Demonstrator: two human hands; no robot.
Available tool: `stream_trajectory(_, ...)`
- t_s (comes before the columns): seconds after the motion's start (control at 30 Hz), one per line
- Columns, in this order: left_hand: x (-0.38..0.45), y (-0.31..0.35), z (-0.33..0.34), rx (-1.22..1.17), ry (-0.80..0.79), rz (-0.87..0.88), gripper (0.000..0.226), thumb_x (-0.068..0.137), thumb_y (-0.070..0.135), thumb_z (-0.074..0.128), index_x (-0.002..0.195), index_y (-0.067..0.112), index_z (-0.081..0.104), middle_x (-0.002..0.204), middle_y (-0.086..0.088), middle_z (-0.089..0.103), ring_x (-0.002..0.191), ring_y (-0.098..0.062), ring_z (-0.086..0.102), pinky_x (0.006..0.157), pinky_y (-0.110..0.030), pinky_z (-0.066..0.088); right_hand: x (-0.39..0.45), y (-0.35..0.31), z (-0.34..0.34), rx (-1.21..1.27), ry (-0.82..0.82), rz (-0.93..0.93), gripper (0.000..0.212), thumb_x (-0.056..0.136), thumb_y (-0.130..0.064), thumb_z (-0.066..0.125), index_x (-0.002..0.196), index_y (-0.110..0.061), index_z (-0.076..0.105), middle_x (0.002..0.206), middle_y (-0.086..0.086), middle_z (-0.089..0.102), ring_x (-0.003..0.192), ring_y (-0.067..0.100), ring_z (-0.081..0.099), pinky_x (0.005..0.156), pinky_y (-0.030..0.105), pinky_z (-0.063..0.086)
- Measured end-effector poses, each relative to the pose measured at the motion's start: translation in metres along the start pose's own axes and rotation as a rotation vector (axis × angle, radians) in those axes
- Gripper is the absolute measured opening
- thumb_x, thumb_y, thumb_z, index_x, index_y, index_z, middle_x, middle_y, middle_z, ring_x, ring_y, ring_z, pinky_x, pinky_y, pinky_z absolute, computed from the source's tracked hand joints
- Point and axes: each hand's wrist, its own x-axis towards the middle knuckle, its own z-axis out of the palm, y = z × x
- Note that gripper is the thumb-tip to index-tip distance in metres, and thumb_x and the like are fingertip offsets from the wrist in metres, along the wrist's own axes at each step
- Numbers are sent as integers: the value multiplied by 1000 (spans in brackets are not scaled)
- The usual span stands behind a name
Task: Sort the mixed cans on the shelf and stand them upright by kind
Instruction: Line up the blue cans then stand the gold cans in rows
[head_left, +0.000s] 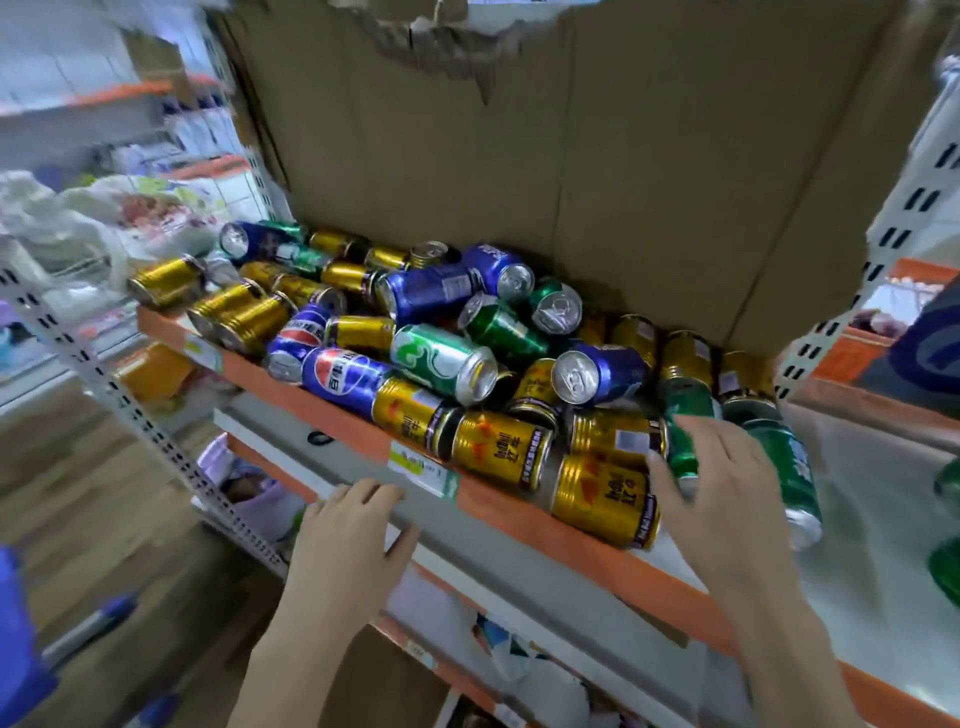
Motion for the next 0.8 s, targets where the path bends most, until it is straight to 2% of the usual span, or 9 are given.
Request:
stream_trajectory(0.13, 57, -16, -17, 4, 73, 24, 30, 76, 31, 76, 100, 15, 69, 92, -1, 68, 83, -26, 64, 71, -43, 54, 42, -17, 23, 25, 37, -10, 36, 85, -25, 59, 112, -1, 61, 108, 15, 64, 104, 34, 58, 91, 46, 44)
stream_trajectory(0.23, 87, -23, -22, 5, 129, 47, 30, 78, 35, 73, 100, 16, 68, 90, 0, 68, 81, -24, 63, 71, -40, 51, 66, -29, 40, 66, 16, -12, 35, 86, -22, 64, 114, -1, 61, 109, 15, 64, 105, 33, 57, 92, 45, 45)
stream_trajectory(0.37, 108, -32, -18, -9, 128, 44, 29, 77, 34, 74, 98, 14, 68, 89, 0, 67, 80, -25, 63, 70, -38, 47, 80, -40, 57, 73, -34, -27, 34, 87, -23, 62, 115, -4, 60, 110, 10, 63, 106, 29, 56, 93, 39, 43)
stream_trajectory(0.47, 125, -39, -20, -33, 117, 33, 33, 81, 36, 69, 106, 15, 68, 98, -1, 67, 91, -25, 62, 77, -40, 47, 85, -43, 65, 59, -56, -8, 37, 86, -28, 56, 114, -5, 61, 110, 9, 63, 106, 28, 56, 91, 37, 41)
stream_trajectory(0.6, 152, -57, -26, -42, 150, 70, 37, 81, 42, 65, 104, 13, 68, 97, -3, 67, 84, -27, 64, 73, -43, 52, 91, -49, 71, 35, -60, 34, 41, 83, -29, 54, 114, -3, 61, 109, 11, 63, 106, 30, 56, 91, 39, 42)
stream_trajectory(0.8, 199, -74, -35, -70, 168, 203, 31, 76, 32, 74, 99, 13, 68, 95, -5, 68, 83, -30, 63, 71, -43, 53, 100, -75, 89, -44, 0, 58, 36, 86, -26, 57, 113, -3, 61, 108, 11, 63, 105, 30, 56, 92, 38, 42)
